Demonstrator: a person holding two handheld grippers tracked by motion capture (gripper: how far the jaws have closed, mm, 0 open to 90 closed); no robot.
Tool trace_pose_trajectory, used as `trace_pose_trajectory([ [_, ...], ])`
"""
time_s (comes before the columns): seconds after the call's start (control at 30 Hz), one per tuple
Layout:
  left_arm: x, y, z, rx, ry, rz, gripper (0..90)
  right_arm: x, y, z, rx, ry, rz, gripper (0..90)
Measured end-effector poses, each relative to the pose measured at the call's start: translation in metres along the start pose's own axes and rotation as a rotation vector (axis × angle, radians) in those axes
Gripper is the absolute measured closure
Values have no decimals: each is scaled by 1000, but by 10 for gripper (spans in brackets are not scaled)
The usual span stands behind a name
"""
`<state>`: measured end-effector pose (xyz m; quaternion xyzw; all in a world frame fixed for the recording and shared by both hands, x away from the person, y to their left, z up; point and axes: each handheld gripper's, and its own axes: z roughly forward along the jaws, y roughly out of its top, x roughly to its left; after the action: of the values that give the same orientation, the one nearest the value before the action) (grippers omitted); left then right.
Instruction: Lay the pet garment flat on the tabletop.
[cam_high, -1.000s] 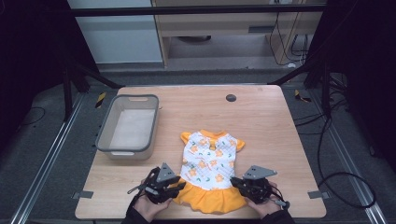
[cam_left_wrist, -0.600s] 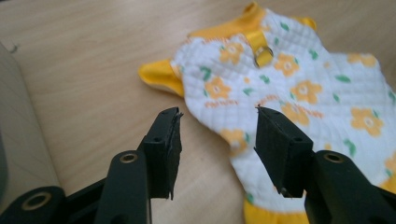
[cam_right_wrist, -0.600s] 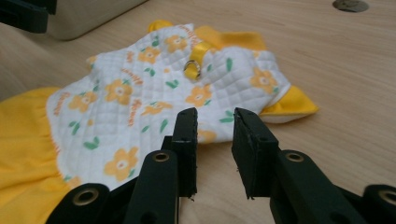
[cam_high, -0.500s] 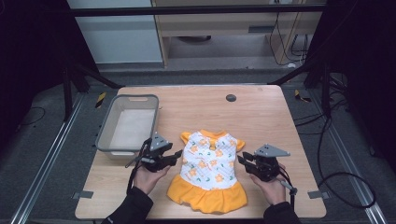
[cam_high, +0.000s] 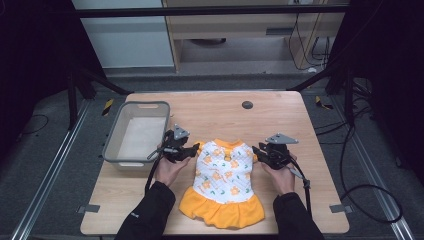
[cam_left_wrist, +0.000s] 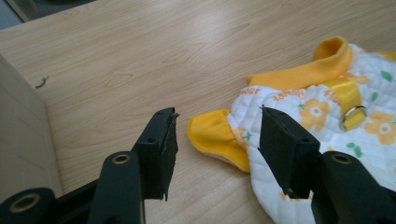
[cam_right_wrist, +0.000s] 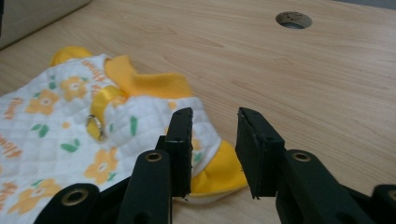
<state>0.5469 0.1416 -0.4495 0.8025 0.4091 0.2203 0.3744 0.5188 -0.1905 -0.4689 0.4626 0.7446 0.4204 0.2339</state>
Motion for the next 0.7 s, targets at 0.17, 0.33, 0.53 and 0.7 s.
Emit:
trace_pose_trajectory([
  [0.17, 3, -2, 26, 30, 14, -26, 456, -11, -5, 14, 42, -7, 45, 646],
  [0.33, 1, -8, 46, 67, 21, -28, 454, -13, -12, 27, 102, -21, 40, 628],
  [0.53, 5, -14, 54, 93, 2, -50, 478, -11, -18, 35, 136, -28, 25, 655],
  [0.7, 2, -19, 54, 84, -28, -85, 607, -7, -18, 35, 148, -43, 9, 752],
])
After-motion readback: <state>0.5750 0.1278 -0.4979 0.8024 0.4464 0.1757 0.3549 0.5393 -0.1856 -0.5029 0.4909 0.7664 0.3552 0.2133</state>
